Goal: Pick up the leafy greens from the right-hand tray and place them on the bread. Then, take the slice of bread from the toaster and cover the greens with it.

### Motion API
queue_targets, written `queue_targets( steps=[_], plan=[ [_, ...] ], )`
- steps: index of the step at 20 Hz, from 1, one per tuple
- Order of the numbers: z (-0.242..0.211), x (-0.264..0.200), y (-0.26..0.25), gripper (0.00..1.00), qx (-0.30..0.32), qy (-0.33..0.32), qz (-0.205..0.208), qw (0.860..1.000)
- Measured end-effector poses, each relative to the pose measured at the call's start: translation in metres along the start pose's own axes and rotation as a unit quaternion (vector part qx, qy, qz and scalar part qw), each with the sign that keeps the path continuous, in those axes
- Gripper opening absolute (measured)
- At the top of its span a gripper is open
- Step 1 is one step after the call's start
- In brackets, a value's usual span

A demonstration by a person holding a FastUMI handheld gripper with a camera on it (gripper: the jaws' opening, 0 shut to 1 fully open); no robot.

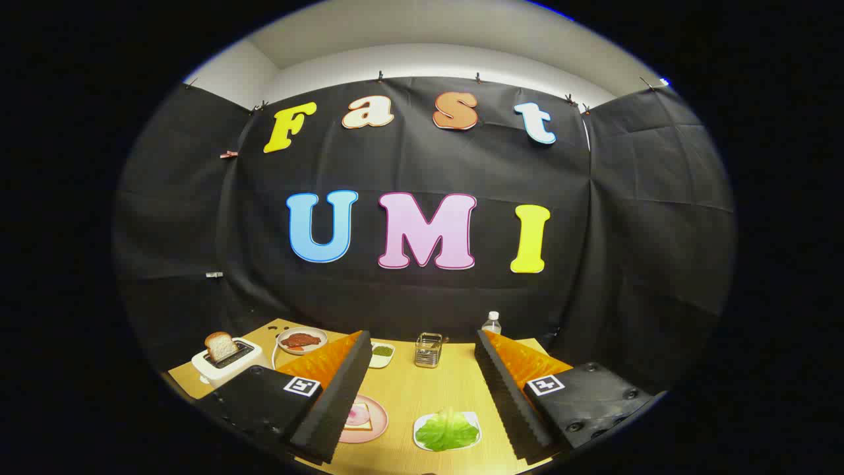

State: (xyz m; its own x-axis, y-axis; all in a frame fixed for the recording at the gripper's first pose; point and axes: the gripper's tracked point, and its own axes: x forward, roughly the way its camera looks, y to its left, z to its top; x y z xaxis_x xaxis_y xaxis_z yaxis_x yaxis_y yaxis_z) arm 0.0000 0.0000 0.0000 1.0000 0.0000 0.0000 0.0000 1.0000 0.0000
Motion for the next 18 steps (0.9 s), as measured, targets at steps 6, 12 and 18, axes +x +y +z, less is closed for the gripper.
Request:
queue_targets(
  steps=[6, 12, 18],
  plan=[
    [-0.008, -0.003, -0.006, 0.97, 0.011, 0.016, -0.019, 1.0],
    [-0.009, -0.004, 0.0, 0.98, 0.019, 0.026, -0.045, 0.998],
    [-0.017, -0.007, 0.001, 0.98, 0.008, 0.043, -0.069, 0.997]
  ],
)
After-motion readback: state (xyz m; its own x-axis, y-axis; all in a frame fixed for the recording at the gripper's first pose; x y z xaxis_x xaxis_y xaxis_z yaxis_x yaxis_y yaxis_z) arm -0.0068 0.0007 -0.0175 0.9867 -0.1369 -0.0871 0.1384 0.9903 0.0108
